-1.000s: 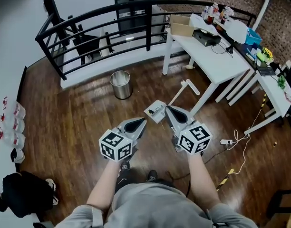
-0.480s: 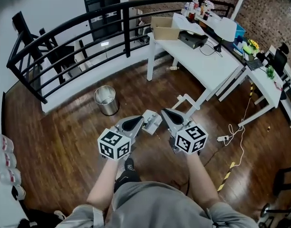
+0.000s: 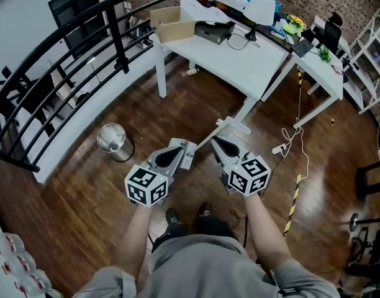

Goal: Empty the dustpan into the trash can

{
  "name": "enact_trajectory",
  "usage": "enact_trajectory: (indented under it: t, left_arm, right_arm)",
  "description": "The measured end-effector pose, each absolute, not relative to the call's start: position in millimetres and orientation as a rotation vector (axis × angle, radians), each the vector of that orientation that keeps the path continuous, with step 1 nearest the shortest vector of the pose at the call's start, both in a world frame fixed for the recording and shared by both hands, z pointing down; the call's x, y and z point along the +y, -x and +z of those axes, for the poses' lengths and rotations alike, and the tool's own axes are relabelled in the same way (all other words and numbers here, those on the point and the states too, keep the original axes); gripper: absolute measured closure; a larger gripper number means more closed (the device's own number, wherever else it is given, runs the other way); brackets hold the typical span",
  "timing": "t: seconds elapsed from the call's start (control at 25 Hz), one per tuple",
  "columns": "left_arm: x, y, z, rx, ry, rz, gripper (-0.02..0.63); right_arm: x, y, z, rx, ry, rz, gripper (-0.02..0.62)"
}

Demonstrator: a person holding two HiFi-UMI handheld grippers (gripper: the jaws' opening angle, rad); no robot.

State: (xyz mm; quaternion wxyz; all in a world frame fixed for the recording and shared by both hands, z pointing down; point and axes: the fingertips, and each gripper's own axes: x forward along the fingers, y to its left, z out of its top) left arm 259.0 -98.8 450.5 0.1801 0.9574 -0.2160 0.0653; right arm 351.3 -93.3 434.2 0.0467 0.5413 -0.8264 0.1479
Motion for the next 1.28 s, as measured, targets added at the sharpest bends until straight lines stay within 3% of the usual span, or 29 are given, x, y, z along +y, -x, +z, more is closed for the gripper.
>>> enact_trajectory:
  t: [0.44,1.04,1.28]
  left_arm:
    - [-138.2,-325.6,494.8,-0.554,-2.716,0.285,0.601]
    - [-172.6,-379.4,567.8,-0.562,-2.606,0.422,0.601]
    - [-171.2,-377.7,577.9,-0.571,-2.577,0.438,0.601]
  right_arm:
    - [-132.6,-421.3,522.9,-2.363,-1.687,0.628,0.557]
    - [-193.1,-495.3,650.3,-2.125,-1.804,0.794,0.338]
    - [-218.7,-490.3,655.6,-2.143,-1.800,0.774,0.319]
